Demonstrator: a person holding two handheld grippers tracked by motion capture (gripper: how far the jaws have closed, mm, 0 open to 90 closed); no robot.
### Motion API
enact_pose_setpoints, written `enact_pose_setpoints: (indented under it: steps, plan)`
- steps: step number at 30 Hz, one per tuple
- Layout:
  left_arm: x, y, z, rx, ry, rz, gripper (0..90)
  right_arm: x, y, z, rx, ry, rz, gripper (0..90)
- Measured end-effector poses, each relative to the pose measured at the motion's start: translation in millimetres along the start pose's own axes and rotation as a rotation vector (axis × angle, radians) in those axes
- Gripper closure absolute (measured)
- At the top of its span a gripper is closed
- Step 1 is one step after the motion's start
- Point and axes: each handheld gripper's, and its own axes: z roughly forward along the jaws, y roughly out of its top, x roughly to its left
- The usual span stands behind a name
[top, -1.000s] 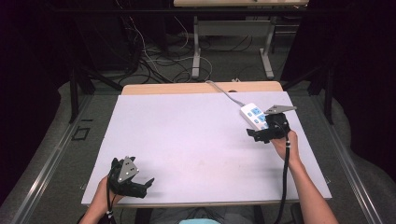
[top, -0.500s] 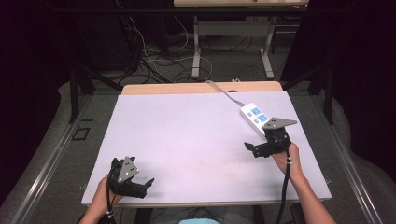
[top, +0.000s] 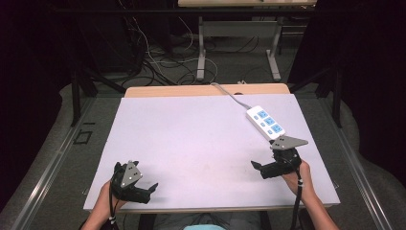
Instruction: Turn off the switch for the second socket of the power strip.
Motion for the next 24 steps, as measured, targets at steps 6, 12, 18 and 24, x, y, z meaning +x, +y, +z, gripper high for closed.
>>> enact_pose_setpoints:
  steps: [6, 12, 18, 24]
  plan:
    - [0.0, 0.0, -0.1, 0.001, 0.001, 0.001, 0.0, 6.5, -10.5, -3.5, 0.011, 0.008, -0.015, 0.0]
    - [0.1, -0.1, -0.2, 0.001, 0.001, 0.001, 0.0, 10.4, -17.5, -6.1, 0.012, 0.009, -0.026, 0.0]
    - [-0.2, -0.1, -0.3, 0.0, 0.002, 0.0, 0.0, 15.1, -27.5, -11.5, 0.024, 0.005, -0.021, 0.0]
    - [-0.1, 0.0, 0.0, 0.002, 0.004, 0.004, 0.0, 17.8, -34.0, -15.8, 0.027, -0.004, -0.014, 0.0]
